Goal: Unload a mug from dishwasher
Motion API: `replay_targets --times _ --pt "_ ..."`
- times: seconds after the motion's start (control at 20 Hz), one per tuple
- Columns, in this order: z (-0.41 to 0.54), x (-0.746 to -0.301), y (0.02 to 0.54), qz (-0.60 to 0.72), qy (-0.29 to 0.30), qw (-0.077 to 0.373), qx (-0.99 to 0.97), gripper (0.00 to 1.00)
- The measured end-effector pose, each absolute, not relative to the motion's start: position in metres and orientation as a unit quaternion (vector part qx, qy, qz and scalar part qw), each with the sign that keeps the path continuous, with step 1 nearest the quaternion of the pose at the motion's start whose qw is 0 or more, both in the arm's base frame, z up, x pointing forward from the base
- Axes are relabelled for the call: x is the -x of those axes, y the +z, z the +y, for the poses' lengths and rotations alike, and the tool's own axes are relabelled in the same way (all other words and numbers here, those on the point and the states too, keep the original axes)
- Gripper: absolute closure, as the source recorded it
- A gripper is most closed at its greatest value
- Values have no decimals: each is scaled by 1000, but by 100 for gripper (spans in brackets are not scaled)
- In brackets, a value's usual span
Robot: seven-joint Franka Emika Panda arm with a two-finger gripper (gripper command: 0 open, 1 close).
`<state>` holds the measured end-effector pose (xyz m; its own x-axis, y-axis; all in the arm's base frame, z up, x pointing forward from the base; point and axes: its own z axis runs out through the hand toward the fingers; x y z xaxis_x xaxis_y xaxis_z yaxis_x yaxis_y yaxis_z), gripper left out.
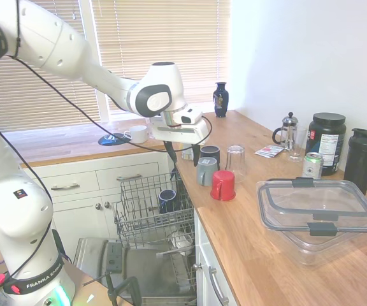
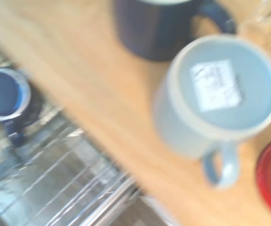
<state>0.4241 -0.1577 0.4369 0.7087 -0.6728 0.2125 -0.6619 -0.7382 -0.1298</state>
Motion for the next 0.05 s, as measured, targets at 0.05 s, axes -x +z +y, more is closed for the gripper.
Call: replay_targets --times 0.05 --pt "-150 -414 438 357 -125 27 925 0"
